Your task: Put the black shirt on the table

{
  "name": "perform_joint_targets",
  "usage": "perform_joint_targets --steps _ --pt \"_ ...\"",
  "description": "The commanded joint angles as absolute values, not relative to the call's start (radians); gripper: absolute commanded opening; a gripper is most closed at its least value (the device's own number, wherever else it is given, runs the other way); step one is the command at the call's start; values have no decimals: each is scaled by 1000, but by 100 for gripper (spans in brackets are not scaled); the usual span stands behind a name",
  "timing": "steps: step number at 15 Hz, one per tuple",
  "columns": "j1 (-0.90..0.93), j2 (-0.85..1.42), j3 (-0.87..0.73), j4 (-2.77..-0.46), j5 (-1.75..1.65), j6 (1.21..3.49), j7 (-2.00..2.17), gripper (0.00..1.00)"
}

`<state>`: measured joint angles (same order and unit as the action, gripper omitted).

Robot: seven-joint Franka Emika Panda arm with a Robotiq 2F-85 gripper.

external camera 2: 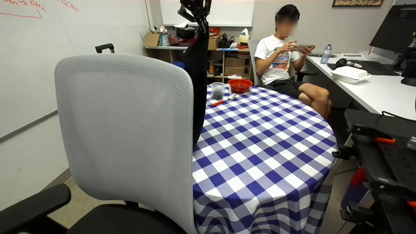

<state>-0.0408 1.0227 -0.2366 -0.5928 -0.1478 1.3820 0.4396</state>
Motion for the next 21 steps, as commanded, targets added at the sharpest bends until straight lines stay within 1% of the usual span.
perform_joint_targets --steps 1,10,17,18,19,21 --pt "-84 956 -234 -706 -112 1380 509 5" --pt "-188 777 -239 -1103 -10 1512 659 4" --pt "-232 643 -289 -1441 15 1693 785 5" --pt "-237 623 -296 -1490 18 1724 795 30" --pt "-242 606 -306 -1533 14 1746 799 32" --pt "-250 562 -324 -1636 10 1808 795 45"
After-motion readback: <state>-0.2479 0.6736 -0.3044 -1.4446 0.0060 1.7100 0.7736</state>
